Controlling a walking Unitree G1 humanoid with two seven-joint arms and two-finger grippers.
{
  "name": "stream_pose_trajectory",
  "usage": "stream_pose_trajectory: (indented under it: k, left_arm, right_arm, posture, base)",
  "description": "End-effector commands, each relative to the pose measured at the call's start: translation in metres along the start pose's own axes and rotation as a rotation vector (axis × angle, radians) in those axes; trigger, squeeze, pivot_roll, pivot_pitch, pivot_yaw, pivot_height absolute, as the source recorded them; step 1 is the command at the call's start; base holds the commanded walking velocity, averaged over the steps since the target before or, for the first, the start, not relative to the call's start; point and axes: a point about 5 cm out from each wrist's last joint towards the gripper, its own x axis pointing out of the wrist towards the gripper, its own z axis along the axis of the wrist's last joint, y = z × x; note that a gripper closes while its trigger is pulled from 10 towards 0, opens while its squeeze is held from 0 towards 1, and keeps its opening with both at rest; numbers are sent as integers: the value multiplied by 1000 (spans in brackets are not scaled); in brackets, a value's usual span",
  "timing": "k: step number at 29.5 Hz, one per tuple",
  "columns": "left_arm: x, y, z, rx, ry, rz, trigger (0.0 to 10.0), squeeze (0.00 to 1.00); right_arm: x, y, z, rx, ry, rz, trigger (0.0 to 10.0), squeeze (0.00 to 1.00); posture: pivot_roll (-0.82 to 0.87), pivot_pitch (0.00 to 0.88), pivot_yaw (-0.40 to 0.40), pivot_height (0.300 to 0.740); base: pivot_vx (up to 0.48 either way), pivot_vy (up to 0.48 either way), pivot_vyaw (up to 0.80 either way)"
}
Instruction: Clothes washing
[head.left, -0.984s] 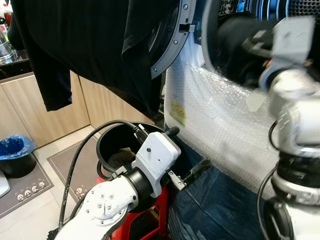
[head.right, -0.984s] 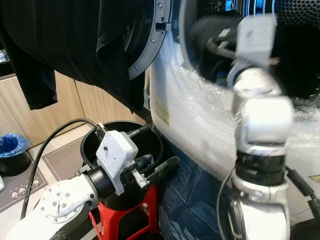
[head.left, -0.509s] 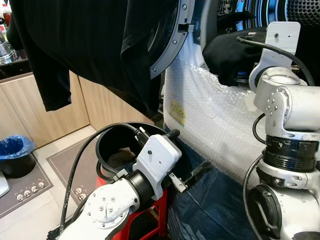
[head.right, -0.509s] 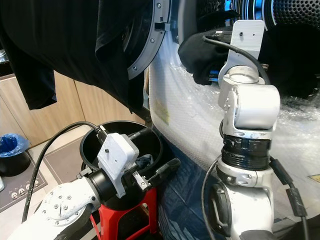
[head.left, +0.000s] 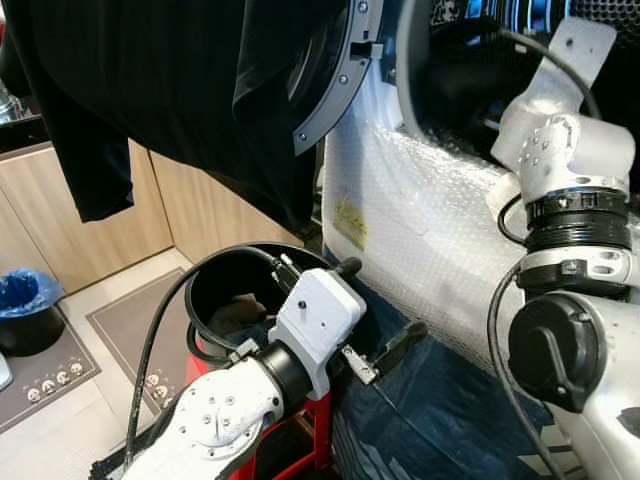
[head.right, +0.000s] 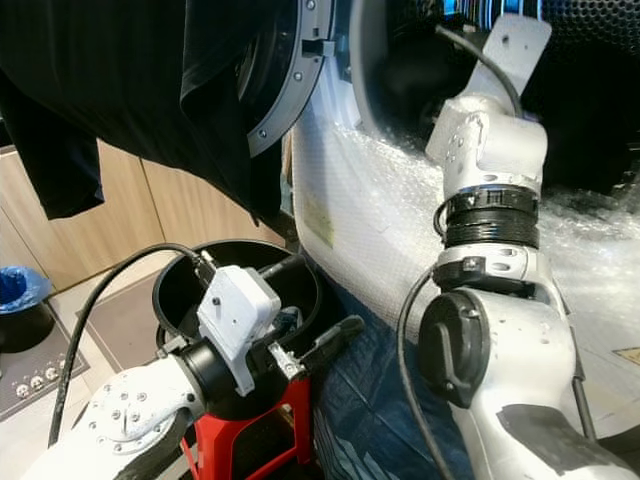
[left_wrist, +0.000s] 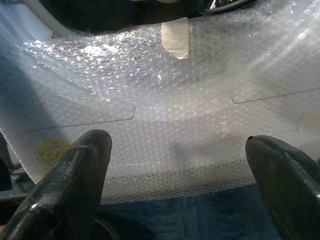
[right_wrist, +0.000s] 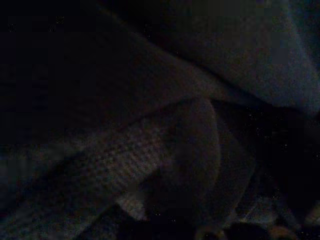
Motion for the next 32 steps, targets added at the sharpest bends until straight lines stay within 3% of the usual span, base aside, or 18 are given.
stream_pose_trajectory:
  k: [1, 4, 8, 12, 15, 21, 22, 23, 25, 28, 32]
  left_arm:
    - [-3, -2, 3, 19, -6, 7, 10000, 0]
    - [-6, 1, 3, 33, 5, 26, 10000, 0]
    - [-8, 2, 2, 37, 11, 29, 10000, 0]
    - [-7, 3, 3, 39, 8, 25, 10000, 0]
    - [-6, 4, 3, 43, 5, 15, 10000, 0]
    - [-6, 4, 3, 43, 6, 2, 10000, 0]
    - [-6, 4, 3, 44, 8, -1, 10000, 0]
    - [-5, 4, 3, 44, 8, -5, 10000, 0]
    - [-5, 4, 3, 44, 6, -10, 10000, 0]
    - [-4, 4, 2, 44, 6, -13, 10000, 0]
    - [-4, 5, 3, 46, 5, -15, 10000, 0]
  right_arm:
    - [4, -11, 1, -64, -39, -67, 10000, 0]
    - [10, -29, -8, -138, -31, -152, 10000, 0]
    - [11, -53, -12, -49, -15, -189, 10000, 0]
    - [8, -58, -16, -1, -9, -167, 10000, 0]
    - [1, -59, -13, 44, -56, -58, 10000, 0]
    - [-13, -63, -5, 42, -106, 42, 10000, 0]
    - [-18, -65, -6, 31, -108, 70, 10000, 0]
    - [-26, -64, -9, -39, -141, 104, 10000, 0]
    - [-30, -65, -13, -38, -145, 134, 10000, 0]
    - [-32, -72, -18, -31, -132, 136, 10000, 0]
    - [-29, -85, -28, -114, -94, 101, 10000, 0]
  posture:
    - [34, 42, -138, 740]
    - [51, 37, -137, 740]
    - [46, 28, -129, 740]
    - [39, 27, -124, 740]
    - [24, 26, -114, 740]
    - [13, 28, -105, 740]
    - [10, 28, -105, 740]
    - [2, 29, -102, 740]
    - [-4, 29, -99, 740]
    - [-8, 29, -97, 740]
    - [-11, 29, -95, 740]
  base:
    - [0, 0, 0]
    - [0, 0, 0]
    - [0, 0, 0]
    - [0, 0, 0]
    - [0, 0, 0]
    - [0, 0, 0]
    - [0, 0, 0]
    - [0, 0, 0]
    - [0, 0, 0]
    - [0, 0, 0]
    - [0, 0, 0]
